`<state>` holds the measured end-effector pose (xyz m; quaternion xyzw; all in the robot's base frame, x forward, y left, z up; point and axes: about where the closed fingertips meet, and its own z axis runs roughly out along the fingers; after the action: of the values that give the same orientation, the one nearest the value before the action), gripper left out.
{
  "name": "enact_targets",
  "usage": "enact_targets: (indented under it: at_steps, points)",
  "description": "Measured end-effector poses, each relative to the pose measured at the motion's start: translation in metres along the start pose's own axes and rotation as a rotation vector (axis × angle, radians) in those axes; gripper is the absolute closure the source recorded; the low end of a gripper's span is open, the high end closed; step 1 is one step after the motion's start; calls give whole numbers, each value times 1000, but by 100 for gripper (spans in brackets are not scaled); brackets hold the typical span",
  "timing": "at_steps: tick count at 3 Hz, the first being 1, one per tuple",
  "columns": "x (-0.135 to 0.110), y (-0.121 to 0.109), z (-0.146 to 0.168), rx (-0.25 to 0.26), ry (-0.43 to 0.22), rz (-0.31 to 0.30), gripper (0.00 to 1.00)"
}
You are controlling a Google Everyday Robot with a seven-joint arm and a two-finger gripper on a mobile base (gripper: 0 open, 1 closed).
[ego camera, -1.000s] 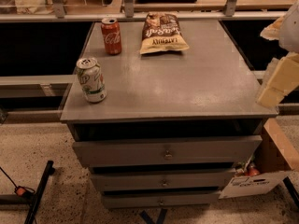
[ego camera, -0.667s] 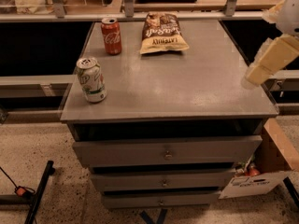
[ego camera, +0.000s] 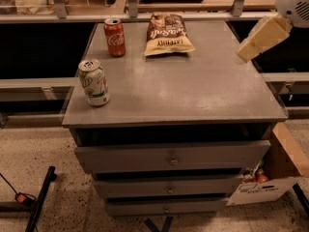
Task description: Move brown chip bag near 7up can
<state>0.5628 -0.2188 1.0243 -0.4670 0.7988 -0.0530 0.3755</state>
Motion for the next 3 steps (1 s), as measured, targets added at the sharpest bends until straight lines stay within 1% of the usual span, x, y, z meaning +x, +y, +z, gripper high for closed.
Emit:
enact_targets:
  at_steps: [1, 2, 3]
  points:
    - [0, 0, 0, 0, 0, -2, 0]
    - [-5, 4, 8, -57, -16, 56, 0]
    - [-29, -2, 54, -124, -78, 196, 0]
